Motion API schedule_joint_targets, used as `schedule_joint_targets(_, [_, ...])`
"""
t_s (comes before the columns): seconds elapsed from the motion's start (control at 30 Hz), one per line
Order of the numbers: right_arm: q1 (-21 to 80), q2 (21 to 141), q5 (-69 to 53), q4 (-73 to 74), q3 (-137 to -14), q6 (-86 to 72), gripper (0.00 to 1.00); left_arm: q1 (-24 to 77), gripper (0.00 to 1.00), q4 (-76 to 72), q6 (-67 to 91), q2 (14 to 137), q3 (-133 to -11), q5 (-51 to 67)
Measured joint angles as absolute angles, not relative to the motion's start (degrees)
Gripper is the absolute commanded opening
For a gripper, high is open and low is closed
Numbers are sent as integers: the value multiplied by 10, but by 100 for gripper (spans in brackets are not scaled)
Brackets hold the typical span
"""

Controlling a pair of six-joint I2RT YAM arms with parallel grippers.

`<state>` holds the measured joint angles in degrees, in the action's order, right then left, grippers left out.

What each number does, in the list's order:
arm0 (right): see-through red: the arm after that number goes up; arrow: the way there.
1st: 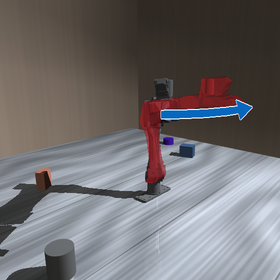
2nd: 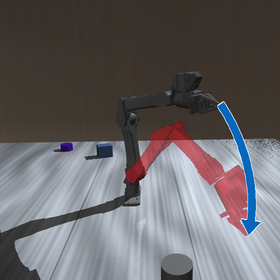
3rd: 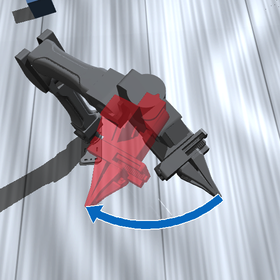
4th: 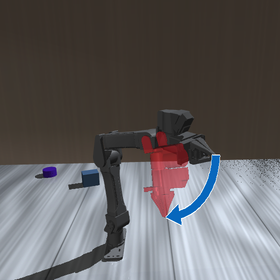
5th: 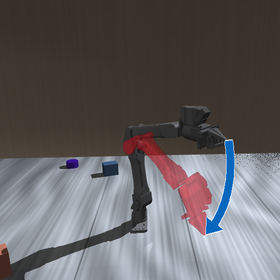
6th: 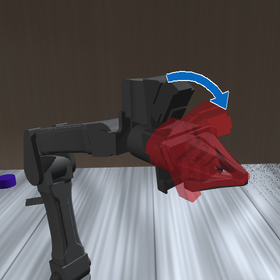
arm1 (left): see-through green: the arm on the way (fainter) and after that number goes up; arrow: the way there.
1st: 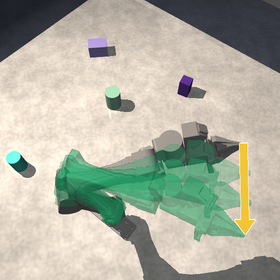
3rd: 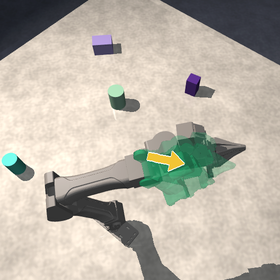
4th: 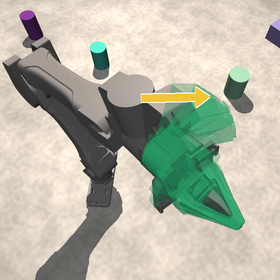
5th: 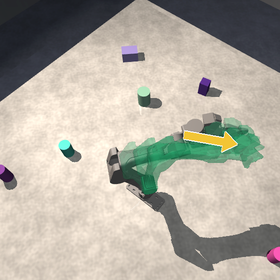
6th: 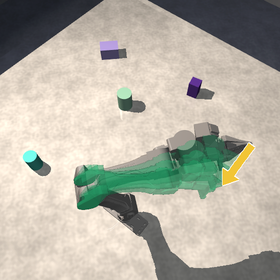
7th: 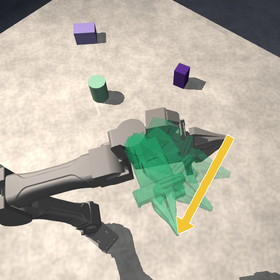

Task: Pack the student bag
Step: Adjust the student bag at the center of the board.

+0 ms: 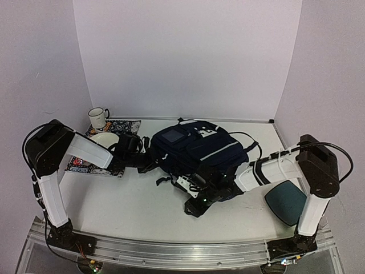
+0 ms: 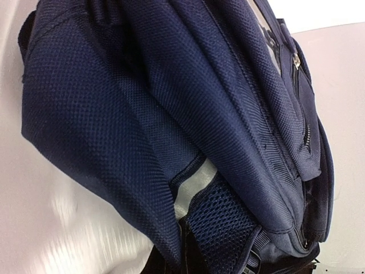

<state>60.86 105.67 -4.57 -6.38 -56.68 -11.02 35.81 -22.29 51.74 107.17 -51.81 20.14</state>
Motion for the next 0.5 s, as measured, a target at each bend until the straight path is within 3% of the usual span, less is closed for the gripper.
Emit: schedule_joint_targets(0.5, [518, 1045, 40, -90, -561, -106, 57, 432, 0, -251, 585, 1033, -479, 122])
